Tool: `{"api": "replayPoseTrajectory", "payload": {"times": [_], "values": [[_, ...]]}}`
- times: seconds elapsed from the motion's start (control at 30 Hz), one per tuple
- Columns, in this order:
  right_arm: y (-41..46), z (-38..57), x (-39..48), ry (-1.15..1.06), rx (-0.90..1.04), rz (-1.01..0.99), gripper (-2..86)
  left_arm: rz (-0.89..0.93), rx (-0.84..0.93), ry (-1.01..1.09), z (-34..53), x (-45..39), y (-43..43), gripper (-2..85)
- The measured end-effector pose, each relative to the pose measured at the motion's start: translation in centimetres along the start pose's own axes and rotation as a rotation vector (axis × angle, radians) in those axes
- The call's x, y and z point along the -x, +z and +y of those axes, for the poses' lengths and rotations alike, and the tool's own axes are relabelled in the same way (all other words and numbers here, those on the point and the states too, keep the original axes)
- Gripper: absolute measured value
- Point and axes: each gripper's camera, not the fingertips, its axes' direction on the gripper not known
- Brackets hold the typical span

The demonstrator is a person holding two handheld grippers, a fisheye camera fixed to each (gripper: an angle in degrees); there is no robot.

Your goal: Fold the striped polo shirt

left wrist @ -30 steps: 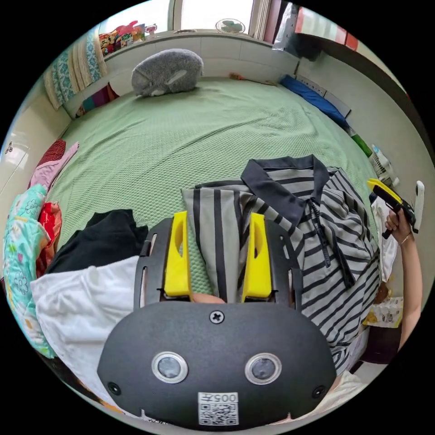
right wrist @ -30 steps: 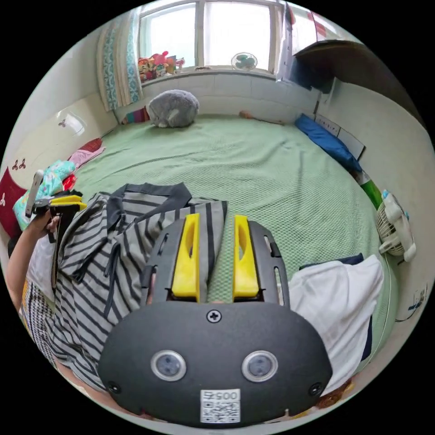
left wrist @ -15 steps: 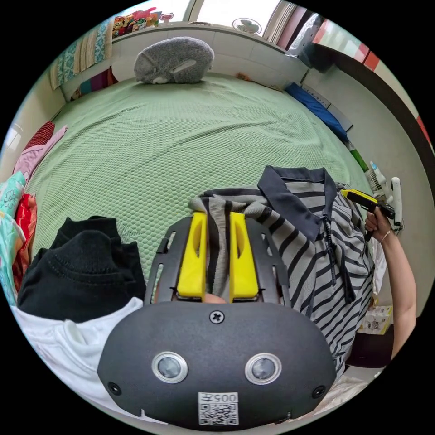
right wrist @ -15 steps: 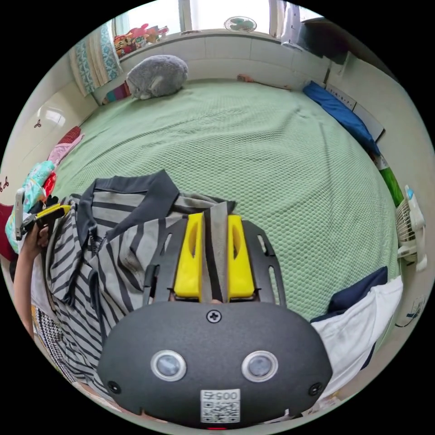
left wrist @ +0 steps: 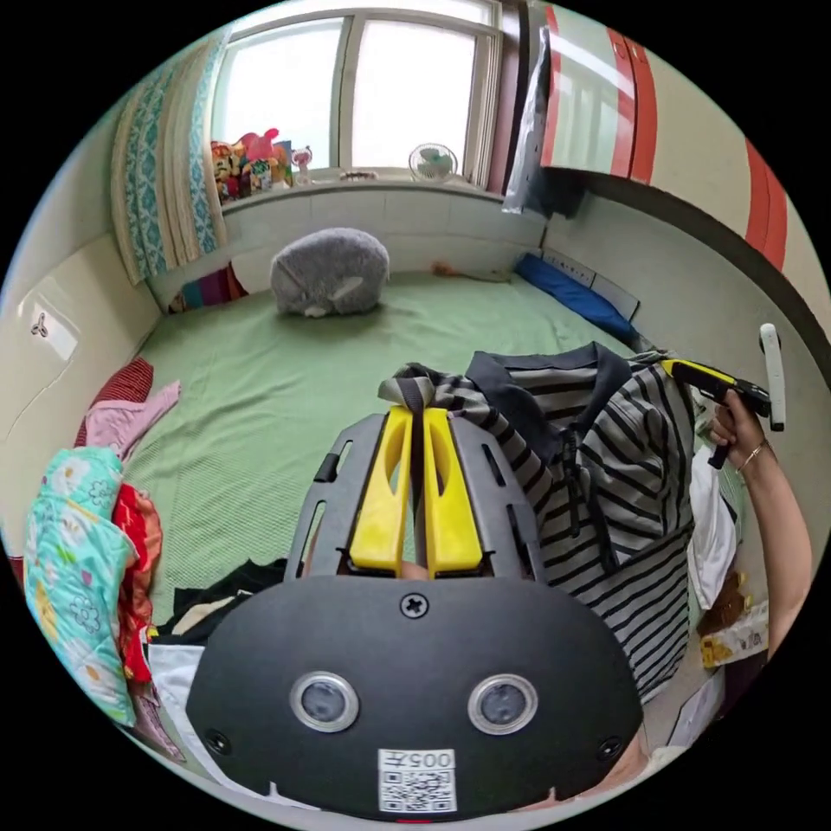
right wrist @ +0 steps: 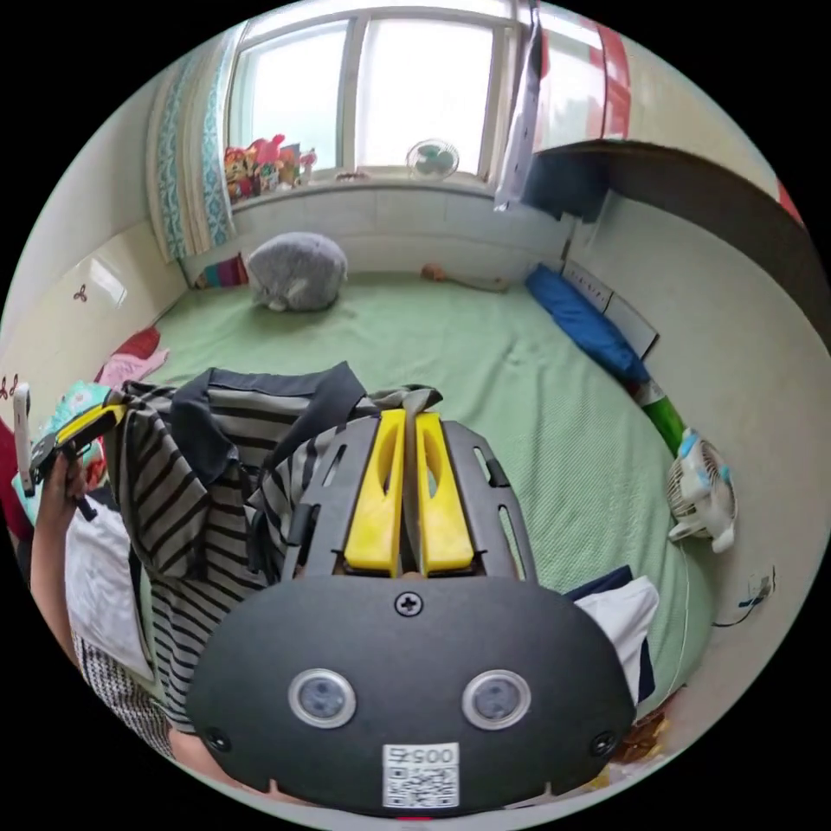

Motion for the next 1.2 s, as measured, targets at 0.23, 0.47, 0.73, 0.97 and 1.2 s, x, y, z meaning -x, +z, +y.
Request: {"api": "replayPoseTrajectory", "payload": {"times": [0.23,0.47,0.73,0.97,1.2], "values": [[-4.0,1.0,0.5,0.026,-0.068,-0.029,-1.1,-0.032,-0.081,-0.003,1.2,-0.6,-4.0,2.3],[-6.8,14.3,-0.1,-0.022,0.022,-0.082,-0.8,0.084,0.046,0.037,12.9,-1.2,-5.7,2.9],[-6.7,28.8,-1.6,0.045,0.405,-0.309,6.2,0.075,0.504,0.173,27.1,-5.5,-4.9,7.2],[-13.7,36.4,1.3,-0.167,0.369,-0.174,10.4,0.164,0.439,0.135,33.2,-6.4,-11.8,9.8],[-14.4,41.3,4.9,-0.257,0.371,-0.134,11.1,0.133,0.35,0.088,36.9,-6.6,-12.8,11.2]]}}
